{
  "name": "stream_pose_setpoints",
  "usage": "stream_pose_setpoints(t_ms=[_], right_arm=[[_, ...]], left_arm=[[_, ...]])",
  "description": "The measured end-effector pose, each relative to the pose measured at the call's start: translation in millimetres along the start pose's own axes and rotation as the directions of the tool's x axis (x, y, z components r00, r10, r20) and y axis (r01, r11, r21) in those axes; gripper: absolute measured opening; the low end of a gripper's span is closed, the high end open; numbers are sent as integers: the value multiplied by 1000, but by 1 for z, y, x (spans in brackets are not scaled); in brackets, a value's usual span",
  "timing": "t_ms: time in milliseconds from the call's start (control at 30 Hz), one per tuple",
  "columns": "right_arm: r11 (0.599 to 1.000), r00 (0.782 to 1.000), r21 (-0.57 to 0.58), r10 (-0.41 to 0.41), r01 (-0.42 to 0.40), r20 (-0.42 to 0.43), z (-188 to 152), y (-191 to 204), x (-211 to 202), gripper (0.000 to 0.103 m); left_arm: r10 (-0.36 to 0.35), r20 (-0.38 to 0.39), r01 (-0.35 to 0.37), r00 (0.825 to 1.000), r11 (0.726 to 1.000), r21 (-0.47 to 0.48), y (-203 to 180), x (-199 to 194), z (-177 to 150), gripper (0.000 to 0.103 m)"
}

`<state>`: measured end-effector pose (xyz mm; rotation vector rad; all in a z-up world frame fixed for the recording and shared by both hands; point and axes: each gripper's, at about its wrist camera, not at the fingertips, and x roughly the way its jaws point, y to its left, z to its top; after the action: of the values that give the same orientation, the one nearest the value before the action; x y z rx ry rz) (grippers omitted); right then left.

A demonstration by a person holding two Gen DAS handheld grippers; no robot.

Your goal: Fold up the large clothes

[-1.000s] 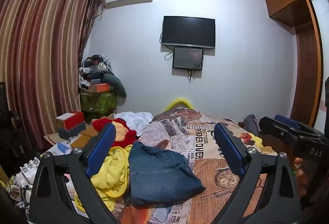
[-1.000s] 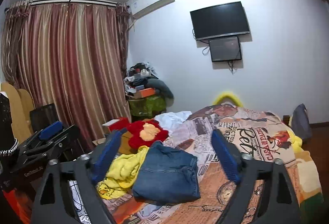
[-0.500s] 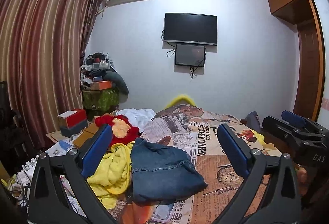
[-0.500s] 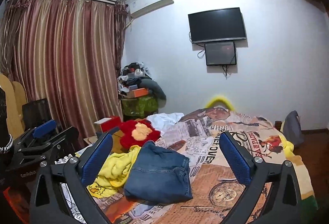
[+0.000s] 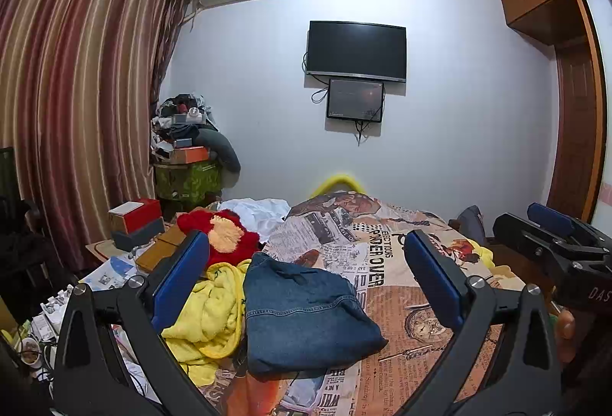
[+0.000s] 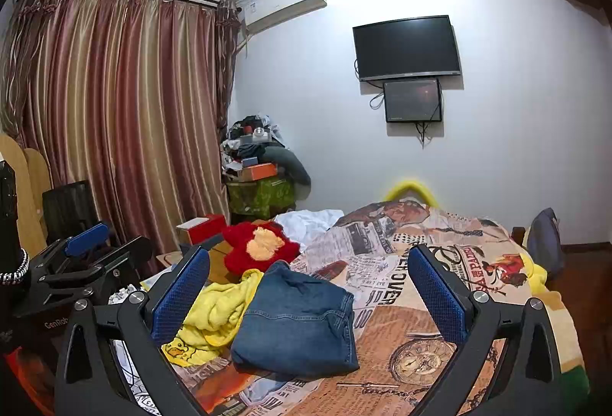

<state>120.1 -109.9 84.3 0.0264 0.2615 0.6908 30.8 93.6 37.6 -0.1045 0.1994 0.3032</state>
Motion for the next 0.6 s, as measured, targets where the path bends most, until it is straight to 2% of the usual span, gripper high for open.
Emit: stream_pose_setpoints(t_ms=[600], right_arm=[[1000, 1000, 8, -5, 5, -4, 0, 0, 0, 103]], left_arm=[[-32, -26, 32, 999, 999, -9, 5, 7, -2, 103]])
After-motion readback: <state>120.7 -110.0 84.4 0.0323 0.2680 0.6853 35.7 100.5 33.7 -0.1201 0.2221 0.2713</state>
